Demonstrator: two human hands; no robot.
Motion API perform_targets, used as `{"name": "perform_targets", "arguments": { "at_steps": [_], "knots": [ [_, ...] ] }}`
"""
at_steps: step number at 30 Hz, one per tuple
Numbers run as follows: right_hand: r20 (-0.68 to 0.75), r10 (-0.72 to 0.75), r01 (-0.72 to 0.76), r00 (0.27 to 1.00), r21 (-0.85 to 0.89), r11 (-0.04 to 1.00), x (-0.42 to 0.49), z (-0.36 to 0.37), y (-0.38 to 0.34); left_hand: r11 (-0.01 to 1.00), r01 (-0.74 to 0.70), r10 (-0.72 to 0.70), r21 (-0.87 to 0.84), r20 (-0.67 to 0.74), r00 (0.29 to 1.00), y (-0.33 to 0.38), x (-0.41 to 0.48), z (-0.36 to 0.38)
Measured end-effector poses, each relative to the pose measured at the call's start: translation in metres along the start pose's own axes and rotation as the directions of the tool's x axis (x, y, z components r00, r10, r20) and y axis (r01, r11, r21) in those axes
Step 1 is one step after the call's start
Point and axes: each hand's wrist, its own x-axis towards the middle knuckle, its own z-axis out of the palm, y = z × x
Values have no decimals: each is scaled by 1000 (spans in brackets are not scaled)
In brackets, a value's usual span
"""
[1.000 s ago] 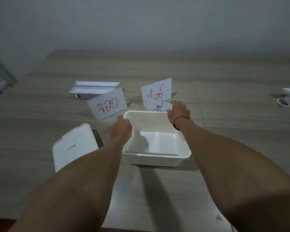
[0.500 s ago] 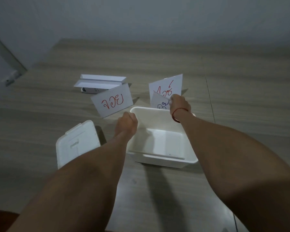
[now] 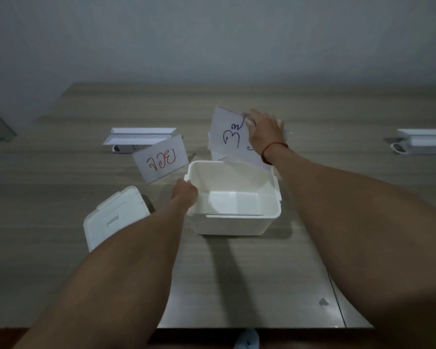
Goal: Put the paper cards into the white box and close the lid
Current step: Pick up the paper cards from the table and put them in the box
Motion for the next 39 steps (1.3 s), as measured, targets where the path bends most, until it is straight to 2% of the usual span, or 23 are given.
{"name": "perform_targets", "arguments": {
  "at_steps": [2, 5, 7, 10, 12, 14, 16, 17, 19, 22, 24, 27, 29, 35, 39],
  "knots": [
    [152, 24, -29, 988, 32, 999, -16, 6, 2, 1000, -8, 8, -1, 8, 1000, -1, -3, 0],
    [396, 75, -123, 915, 98, 988, -44, 21, 10, 998, 8, -8, -63, 6, 1000, -5, -2, 1],
    [551, 55, -105, 832, 59, 993, -62, 31, 14, 996, 15, -15, -89, 2, 1000, -6, -1, 3],
    [753, 56, -109, 656, 22, 994, -82, 51, 21, 995, 0, -1, -96, -4, 1000, -7, 2, 6],
    [804, 89, -103, 587, -35, 994, -87, 60, 23, 994, -8, 6, -109, -25, 1000, -8, 5, 7],
    [819, 109, -94, 564, -68, 993, -84, 62, 24, 994, -11, 6, -109, -44, 999, -9, 8, 8],
    [789, 100, -136, 607, -21, 990, -76, 63, 26, 995, -5, -1, -102, -58, 998, -10, 13, 8],
    [745, 108, -157, 658, -5, 988, -70, 63, 27, 994, 3, -10, -107, -65, 998, -9, 16, 8],
    [612, 171, -206, 772, -14, 978, -55, 66, 29, 992, 10, -21, -127, -82, 996, -5, 25, 6],
    [405, 251, -222, 879, -118, 968, -41, 73, 29, 992, 10, -25, -122, -122, 992, -1, 38, 2],
    [353, 300, -246, 886, -190, 950, -36, 80, 28, 994, -7, -8, -106, -143, 990, 0, 49, -2],
    [403, 416, -396, 815, -134, 908, -31, 95, 27, 997, -12, -1, -81, -158, 987, 1, 65, -8],
    [435, 437, -430, 787, -121, 895, -24, 102, 25, 1000, -15, 10, -24, -202, 979, 5, 75, -15],
    [383, 443, -424, 811, -138, 895, 2, 113, 19, 977, -75, 155, 202, -417, 896, 10, 125, -51],
    [285, 461, -429, 840, -171, 887, 9, 129, 21, 915, -123, 276, 385, -374, 885, 13, 156, -65]
  ]
}}
